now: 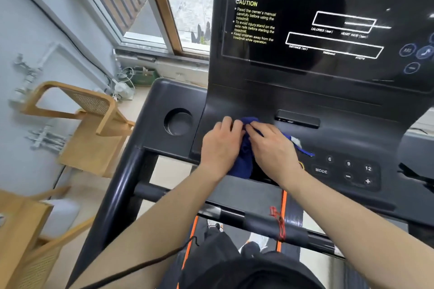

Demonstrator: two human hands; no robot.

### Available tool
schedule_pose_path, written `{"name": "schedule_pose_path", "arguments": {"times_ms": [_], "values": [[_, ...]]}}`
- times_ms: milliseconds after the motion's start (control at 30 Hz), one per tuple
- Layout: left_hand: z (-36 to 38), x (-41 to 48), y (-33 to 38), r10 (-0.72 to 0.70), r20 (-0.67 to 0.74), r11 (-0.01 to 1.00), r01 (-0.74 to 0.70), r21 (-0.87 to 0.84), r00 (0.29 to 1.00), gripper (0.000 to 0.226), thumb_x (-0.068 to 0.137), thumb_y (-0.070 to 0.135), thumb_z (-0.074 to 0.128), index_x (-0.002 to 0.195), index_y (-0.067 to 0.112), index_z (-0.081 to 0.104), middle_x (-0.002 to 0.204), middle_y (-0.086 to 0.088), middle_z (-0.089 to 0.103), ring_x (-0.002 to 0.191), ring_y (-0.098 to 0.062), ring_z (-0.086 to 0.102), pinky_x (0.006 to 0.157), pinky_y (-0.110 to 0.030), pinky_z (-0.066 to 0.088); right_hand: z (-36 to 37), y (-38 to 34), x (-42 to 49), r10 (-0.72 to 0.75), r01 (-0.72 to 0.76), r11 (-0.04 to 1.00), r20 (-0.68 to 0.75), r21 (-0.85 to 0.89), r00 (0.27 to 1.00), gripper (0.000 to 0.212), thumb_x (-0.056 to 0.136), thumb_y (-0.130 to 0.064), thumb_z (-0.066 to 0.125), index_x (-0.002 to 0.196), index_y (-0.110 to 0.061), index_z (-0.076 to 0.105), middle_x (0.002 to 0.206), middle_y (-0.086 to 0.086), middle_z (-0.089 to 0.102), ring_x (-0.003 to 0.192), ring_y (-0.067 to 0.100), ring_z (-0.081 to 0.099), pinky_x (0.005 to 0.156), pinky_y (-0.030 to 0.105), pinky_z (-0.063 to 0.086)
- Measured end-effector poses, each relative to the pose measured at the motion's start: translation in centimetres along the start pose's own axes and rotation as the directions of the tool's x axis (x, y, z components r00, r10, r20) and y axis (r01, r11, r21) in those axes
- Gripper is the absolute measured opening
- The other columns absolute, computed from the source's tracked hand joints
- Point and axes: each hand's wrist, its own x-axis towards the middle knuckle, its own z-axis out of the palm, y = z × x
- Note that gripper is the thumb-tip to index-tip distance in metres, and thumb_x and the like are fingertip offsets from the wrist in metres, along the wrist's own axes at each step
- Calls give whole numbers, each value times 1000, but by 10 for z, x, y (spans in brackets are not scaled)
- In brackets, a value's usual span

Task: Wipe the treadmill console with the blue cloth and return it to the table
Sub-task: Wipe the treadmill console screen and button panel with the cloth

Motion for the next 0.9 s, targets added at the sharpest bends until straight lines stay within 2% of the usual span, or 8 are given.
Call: {"name": "schedule_pose_path", "arguments": {"times_ms": [100,233,367,500,600,733,833,900], "values": [[3,-35,18,67,14,995,-66,-70,998,19,100,26,45,93,14,58,88,-8,55,73,-29,54,57,-41,42,-10,0,-34,-11,11,999,-5,51,1000,37,94,-21,52,117,1,72,122,18,70,110,35,67,105,38,45],[-1,-58,-4,124,16,985,-121,-119,992,22,99,26,43,101,12,59,91,-8,55,74,-28,50,63,-41,42,-10,-24,-43,-124,125,992,223,10,967,57,97,-36,44,135,4,58,143,22,56,133,39,51,112,50,42],[-7,-59,-45,-59,-42,997,57,-47,997,15,100,26,48,102,14,58,92,-7,54,75,-27,49,61,-40,43,6,-58,-11,-166,181,983,355,-11,920,66,99,-41,39,148,3,41,156,22,39,145,41,35,116,53,34],[-9,-58,-44,-206,-77,977,209,41,976,14,99,22,51,102,12,61,94,-7,56,75,-27,49,61,-38,41,3,-65,1,-159,176,984,396,-5,904,72,97,-47,47,151,0,37,158,21,36,145,42,33,116,54,33],[-8,-62,-13,-133,-57,990,135,33,989,9,96,15,54,101,11,60,92,-8,55,74,-26,46,61,-38,39,-15,-45,-29,-148,171,985,434,-15,889,79,92,-52,46,152,-2,37,159,20,34,146,41,32,117,54,33],[0,-67,31,42,34,995,-39,-97,999,21,93,18,46,105,7,60,96,-11,55,76,-28,45,66,-41,40,-35,-8,-69,-106,158,985,488,-67,867,84,87,-55,50,151,-2,39,159,20,34,146,42,32,116,55,34],[6,-66,26,172,84,982,-163,-95,982,26,98,21,41,109,6,60,99,-11,55,79,-31,49,70,-41,36,-38,-6,-70,-80,136,988,519,-72,851,87,88,-60,48,151,-1,38,159,22,33,146,44,31,116,56,33],[4,-57,7,182,52,982,-178,-69,982,24,99,23,45,109,8,61,98,-11,56,78,-30,49,68,-41,38,-33,-15,-56,-76,129,990,531,-64,844,90,89,-64,42,154,-2,33,162,21,29,148,43,27,117,55,30]]}}
